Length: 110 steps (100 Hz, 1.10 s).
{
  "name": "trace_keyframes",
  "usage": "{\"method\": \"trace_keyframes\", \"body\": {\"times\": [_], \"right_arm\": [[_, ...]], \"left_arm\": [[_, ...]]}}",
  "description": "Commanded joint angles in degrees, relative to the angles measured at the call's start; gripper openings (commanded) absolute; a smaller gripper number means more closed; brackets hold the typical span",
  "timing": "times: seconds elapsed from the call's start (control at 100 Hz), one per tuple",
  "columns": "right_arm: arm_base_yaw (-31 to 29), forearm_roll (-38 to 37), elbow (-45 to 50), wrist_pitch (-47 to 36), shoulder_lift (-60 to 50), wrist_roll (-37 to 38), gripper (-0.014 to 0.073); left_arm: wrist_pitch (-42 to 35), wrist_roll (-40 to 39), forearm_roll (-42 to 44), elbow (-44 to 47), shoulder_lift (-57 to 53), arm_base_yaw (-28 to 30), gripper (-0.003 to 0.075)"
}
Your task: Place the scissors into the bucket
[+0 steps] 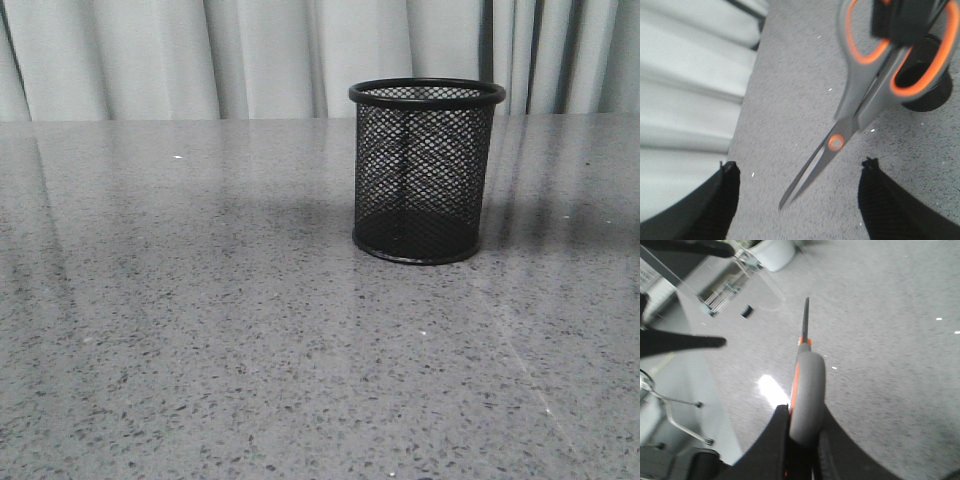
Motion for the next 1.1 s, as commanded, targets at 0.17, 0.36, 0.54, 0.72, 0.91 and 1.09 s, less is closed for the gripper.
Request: {"method": "trace_keyframes", "body": {"times": [0.17, 0.36, 0.54, 0.72, 0.91, 1.09], "right_arm": [[-0.1, -18.1, -13.3, 5.2, -1.4, 13.8, -0.0043], [-0.1, -31.8, -21.6, 13.4, -1.4, 21.3, -0.0043], [-0.1, -38.4, -25.7, 18.9, -1.8, 25.9, -0.0043], [-0.1, -40.4, -25.7, 18.9, -2.7, 27.7, -0.0043], [-0.1, -40.7, -25.7, 18.9, -2.8, 27.7, -0.0043], [-0.1, -40.7, -25.7, 18.9, -2.8, 27.7, -0.0043]], "left_arm": [[0.1, -8.9, 3.4, -1.7, -4.7, 0.0, 0.0403], [0.0, -13.7, 5.4, -1.7, -6.5, 0.0, 0.0403], [0.0, -17.7, 6.9, -1.7, -7.6, 0.0, 0.0403], [0.0, -20.7, 10.6, -1.7, -8.7, 0.0, 0.0403], [-0.6, -20.7, 11.0, -1.7, -10.1, 0.0, 0.0403], [-0.6, -20.7, 12.5, -1.7, -10.7, 0.0, 0.0403]]}}
